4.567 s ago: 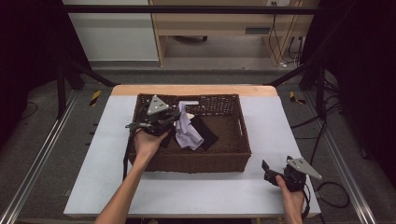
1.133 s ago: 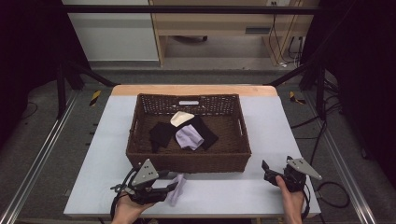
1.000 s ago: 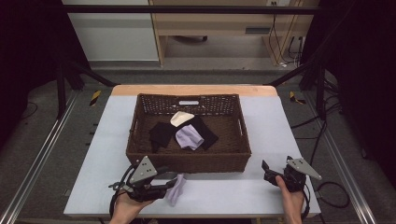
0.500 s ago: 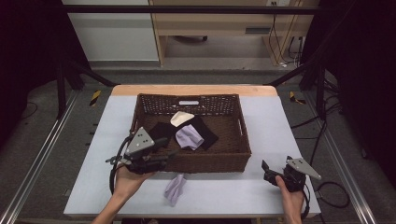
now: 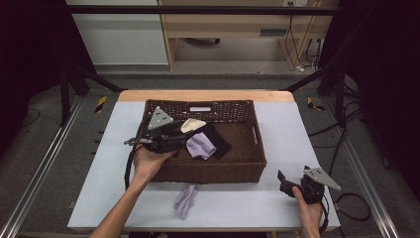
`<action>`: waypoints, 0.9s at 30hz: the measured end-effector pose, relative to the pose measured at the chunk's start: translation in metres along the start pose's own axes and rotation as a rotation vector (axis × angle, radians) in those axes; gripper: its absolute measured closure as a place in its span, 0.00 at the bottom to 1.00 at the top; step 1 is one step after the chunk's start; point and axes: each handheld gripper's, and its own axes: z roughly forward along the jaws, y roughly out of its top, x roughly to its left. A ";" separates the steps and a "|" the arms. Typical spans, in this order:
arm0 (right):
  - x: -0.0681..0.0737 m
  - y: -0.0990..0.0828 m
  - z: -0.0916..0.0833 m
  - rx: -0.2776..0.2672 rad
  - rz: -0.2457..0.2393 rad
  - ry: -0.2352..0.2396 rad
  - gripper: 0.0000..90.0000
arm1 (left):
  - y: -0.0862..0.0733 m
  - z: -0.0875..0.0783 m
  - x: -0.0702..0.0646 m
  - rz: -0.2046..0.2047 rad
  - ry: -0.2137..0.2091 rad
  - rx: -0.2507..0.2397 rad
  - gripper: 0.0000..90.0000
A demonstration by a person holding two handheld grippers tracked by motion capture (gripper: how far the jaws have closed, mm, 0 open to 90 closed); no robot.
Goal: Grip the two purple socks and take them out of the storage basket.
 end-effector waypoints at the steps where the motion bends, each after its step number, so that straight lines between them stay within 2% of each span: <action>1: 0.000 0.000 0.000 0.001 0.000 0.001 0.04 | 0.001 0.003 0.002 -0.003 0.006 0.002 0.51; 4: 0.000 0.000 0.000 -0.001 0.000 0.000 0.04 | 0.002 0.010 0.005 -0.014 0.009 0.000 0.51; 6: 0.000 0.000 0.000 -0.003 0.001 -0.002 0.04 | 0.001 0.021 0.008 -0.013 0.025 0.005 0.51; 7: 0.000 0.000 0.000 -0.003 0.001 -0.002 0.04 | 0.001 0.021 0.008 -0.013 0.025 0.005 0.51; 8: 0.000 0.000 0.000 -0.001 0.003 -0.001 0.04 | 0.000 0.028 0.011 -0.018 0.038 0.013 0.51; 13: 0.000 0.000 0.000 0.000 0.005 0.001 0.04 | -0.003 0.044 0.016 -0.038 0.058 0.029 0.51; 17: 0.000 0.000 0.000 -0.001 0.005 0.000 0.04 | -0.006 0.056 0.019 -0.035 0.073 0.044 0.51; 24: -0.001 0.000 0.000 -0.003 0.010 0.001 0.04 | -0.010 0.072 0.025 -0.040 0.075 0.077 0.51; 27: -0.001 0.000 0.000 -0.002 0.011 0.000 0.04 | -0.012 0.078 0.027 -0.054 0.081 0.096 0.51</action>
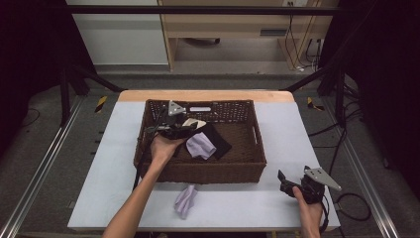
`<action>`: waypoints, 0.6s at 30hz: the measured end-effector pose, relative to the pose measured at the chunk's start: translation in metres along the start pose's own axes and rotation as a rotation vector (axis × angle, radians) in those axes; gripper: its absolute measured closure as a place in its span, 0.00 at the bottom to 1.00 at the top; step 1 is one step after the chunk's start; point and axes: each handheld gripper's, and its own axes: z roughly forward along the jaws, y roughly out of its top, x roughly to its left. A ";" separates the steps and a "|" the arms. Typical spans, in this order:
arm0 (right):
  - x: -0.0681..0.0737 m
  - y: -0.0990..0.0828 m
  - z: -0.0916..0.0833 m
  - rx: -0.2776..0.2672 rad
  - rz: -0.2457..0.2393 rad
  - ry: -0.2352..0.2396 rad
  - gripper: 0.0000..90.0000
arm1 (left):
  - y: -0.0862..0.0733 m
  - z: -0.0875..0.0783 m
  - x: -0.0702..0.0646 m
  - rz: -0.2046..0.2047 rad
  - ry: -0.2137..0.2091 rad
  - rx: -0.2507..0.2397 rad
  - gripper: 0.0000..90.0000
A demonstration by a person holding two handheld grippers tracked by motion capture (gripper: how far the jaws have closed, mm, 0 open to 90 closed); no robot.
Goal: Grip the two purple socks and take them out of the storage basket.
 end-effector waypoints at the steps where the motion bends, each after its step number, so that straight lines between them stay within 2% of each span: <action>1: 0.000 0.000 0.000 0.001 0.000 0.001 0.04 | -0.001 0.001 0.000 -0.005 -0.007 0.005 0.51; 4: 0.000 0.000 0.000 0.001 0.001 0.003 0.04 | -0.002 0.003 -0.001 0.005 -0.009 0.017 0.51; 9: 0.000 0.000 0.000 0.001 -0.004 0.000 0.04 | -0.006 0.010 -0.008 0.049 0.012 0.087 0.51; 10: 0.000 0.000 0.000 0.000 -0.002 -0.002 0.04 | -0.007 0.012 -0.010 0.074 0.029 0.113 0.51; 18: 0.000 0.000 0.000 -0.001 -0.001 -0.003 0.04 | -0.009 0.020 -0.011 0.088 0.035 0.181 0.51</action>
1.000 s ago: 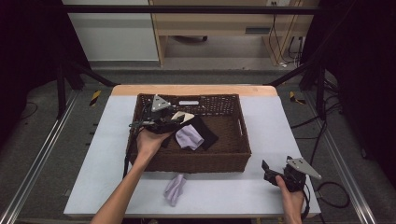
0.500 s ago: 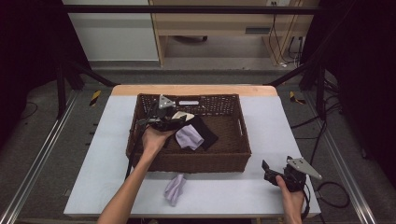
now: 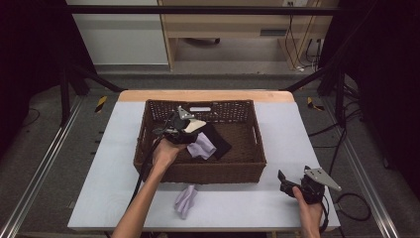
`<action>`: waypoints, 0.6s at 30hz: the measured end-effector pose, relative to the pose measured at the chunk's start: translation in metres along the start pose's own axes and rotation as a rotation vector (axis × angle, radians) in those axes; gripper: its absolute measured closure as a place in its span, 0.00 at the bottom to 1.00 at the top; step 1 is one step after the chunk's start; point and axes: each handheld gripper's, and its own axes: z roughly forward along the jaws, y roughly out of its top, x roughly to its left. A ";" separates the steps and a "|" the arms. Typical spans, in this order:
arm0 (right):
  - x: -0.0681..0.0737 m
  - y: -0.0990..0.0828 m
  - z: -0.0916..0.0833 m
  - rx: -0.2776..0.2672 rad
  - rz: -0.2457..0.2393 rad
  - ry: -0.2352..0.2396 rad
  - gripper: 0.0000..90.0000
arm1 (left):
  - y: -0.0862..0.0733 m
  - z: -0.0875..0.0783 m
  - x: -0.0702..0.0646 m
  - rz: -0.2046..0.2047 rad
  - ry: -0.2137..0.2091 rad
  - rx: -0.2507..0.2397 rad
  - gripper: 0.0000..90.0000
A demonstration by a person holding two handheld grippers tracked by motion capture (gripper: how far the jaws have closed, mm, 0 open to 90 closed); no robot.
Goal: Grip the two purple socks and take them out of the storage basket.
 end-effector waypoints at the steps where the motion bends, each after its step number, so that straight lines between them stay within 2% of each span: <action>1: 0.000 0.000 0.000 -0.001 0.000 0.001 0.04 | 0.000 0.001 0.000 0.000 -0.004 0.007 0.51; 4: 0.000 0.000 0.000 0.000 0.000 0.001 0.04 | 0.000 0.003 0.000 0.002 -0.014 0.023 0.50; 5: 0.000 0.000 0.000 0.000 -0.001 0.001 0.04 | -0.001 0.009 0.000 -0.007 -0.073 0.054 0.49; 6: 0.000 0.000 0.000 0.000 -0.001 0.001 0.04 | -0.001 0.012 0.000 -0.003 -0.083 0.081 0.49; 8: 0.000 0.000 0.000 -0.001 0.000 0.002 0.04 | -0.001 0.013 -0.001 0.008 -0.076 0.093 0.49; 14: 0.000 0.000 0.000 0.000 0.002 0.003 0.04 | 0.003 0.010 0.001 0.004 -0.108 0.036 0.50; 15: -0.001 0.000 0.000 0.000 0.002 0.004 0.04 | 0.005 0.009 0.001 0.010 -0.107 0.037 0.50; 17: -0.001 0.000 0.000 -0.002 0.006 0.004 0.04 | 0.013 0.010 -0.002 0.056 -0.081 0.055 0.49; 18: -0.001 0.000 0.000 -0.002 0.006 0.004 0.04 | 0.013 0.010 -0.002 0.056 -0.081 0.055 0.49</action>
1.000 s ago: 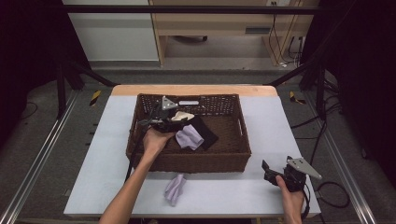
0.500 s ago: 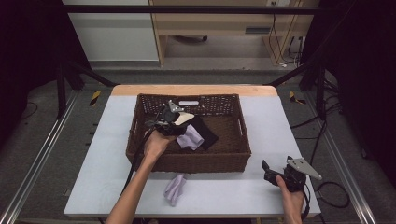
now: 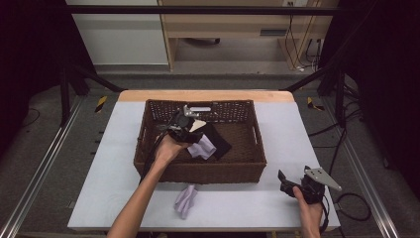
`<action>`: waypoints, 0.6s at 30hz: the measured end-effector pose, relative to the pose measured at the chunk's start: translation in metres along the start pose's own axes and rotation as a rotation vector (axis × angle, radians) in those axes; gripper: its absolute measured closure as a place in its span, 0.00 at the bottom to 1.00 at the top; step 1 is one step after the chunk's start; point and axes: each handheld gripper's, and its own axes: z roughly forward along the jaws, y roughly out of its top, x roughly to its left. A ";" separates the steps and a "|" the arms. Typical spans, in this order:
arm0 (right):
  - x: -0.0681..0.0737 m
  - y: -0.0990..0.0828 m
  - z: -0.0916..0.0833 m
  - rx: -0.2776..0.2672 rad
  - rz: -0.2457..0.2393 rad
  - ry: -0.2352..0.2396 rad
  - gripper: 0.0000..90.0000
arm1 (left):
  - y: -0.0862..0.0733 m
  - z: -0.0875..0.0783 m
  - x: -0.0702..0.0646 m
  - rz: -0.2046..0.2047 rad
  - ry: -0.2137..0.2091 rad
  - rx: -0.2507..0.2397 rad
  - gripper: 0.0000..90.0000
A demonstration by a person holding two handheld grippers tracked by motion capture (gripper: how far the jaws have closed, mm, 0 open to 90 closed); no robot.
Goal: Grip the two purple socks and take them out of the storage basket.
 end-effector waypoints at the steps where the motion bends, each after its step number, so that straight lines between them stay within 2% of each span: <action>1: 0.000 0.000 0.000 0.003 0.001 0.003 0.04 | 0.003 0.000 -0.001 0.012 0.008 -0.008 0.49; 5: 0.000 0.000 0.000 -0.004 -0.003 0.002 0.04 | 0.007 0.011 -0.005 -0.002 0.015 -0.006 0.49; 7: 0.000 0.000 0.000 -0.001 0.002 0.004 0.04 | 0.006 0.015 -0.004 0.005 0.016 0.032 0.49; 8: 0.000 0.000 0.000 0.002 0.003 0.007 0.04 | 0.006 0.015 -0.002 -0.003 0.028 0.035 0.49; 10: -0.001 0.000 0.000 0.003 0.000 0.009 0.04 | 0.004 0.016 0.002 -0.036 0.014 0.043 0.50; 11: 0.000 0.000 0.000 0.002 0.000 0.008 0.04 | 0.004 0.016 0.002 -0.036 0.014 0.043 0.50; 12: 0.000 0.000 0.000 0.002 0.002 0.006 0.04 | 0.003 0.019 0.003 -0.040 0.005 0.067 0.51; 18: 0.000 0.000 0.000 0.000 0.003 0.006 0.04 | 0.002 0.026 0.002 -0.021 -0.005 0.092 0.50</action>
